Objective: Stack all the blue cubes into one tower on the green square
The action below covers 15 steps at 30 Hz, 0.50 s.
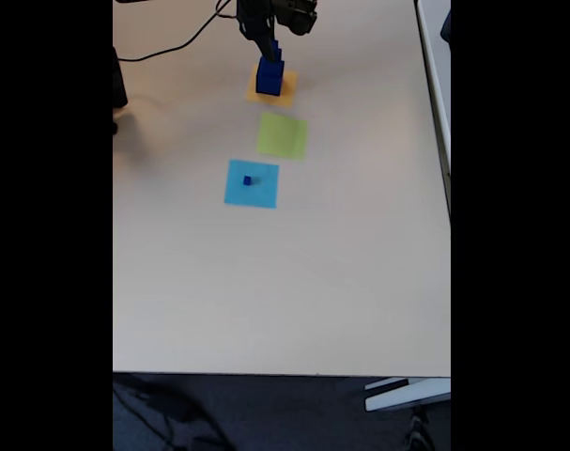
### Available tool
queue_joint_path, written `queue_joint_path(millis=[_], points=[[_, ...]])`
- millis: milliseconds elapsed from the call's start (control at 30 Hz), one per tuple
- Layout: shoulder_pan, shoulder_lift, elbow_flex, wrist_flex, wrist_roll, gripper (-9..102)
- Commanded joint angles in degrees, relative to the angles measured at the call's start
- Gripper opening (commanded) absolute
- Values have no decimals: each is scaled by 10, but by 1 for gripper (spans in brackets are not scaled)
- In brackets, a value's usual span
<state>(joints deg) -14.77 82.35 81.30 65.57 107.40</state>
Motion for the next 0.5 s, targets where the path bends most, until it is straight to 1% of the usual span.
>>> queue_joint_path(millis=[0, 467], points=[[-4, 10, -3, -14, -4, 18], [2, 29, 23, -35, -16, 19]])
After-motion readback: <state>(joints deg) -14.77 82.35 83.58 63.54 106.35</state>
